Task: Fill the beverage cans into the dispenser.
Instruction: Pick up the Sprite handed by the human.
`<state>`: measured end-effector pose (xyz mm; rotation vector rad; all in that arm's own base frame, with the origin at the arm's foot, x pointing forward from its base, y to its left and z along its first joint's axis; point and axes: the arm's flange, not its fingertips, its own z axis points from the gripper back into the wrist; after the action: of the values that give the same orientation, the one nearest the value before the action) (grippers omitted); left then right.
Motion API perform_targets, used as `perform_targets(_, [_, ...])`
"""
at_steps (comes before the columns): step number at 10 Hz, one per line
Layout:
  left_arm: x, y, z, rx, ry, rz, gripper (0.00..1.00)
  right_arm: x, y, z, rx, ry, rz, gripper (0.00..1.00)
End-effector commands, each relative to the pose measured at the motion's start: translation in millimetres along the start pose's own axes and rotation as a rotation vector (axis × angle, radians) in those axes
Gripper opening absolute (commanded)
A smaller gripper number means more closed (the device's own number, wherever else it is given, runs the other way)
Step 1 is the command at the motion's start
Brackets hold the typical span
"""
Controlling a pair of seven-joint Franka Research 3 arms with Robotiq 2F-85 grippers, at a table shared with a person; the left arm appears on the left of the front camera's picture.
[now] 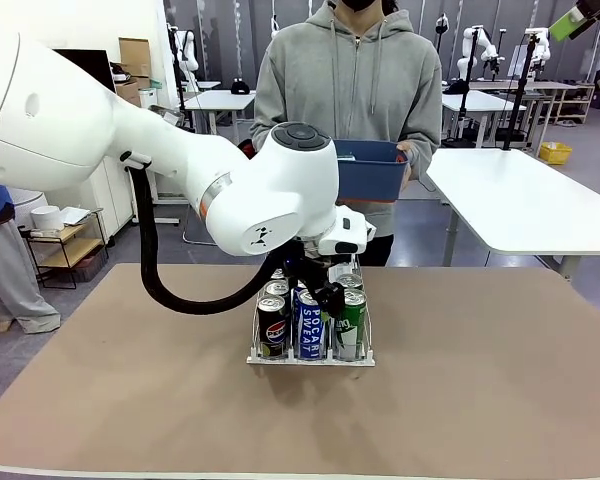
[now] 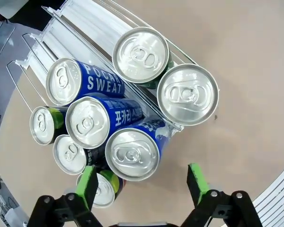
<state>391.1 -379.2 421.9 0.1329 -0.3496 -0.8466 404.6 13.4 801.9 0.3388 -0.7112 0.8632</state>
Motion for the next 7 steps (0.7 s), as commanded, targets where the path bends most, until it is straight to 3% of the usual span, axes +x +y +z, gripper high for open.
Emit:
perform_targets(1, [2.0,2.9,1.3,-0.005,0.009,0.015,1.0,-1.3,0.7,0.0,0.002,0.001,-0.005,1.0])
perform_targets(5, [0.3,1.5,0.1,0.0,0.0,0.003,1.0,-1.3,0.7,0.0,0.002,0.001,-0.005,1.0])
perform_targets(7, [-26.0,35.2,54.3,-0.084,-0.064,-0.005,1.0,-1.3,0.7,0.0,0.002,0.001,-0.005,1.0])
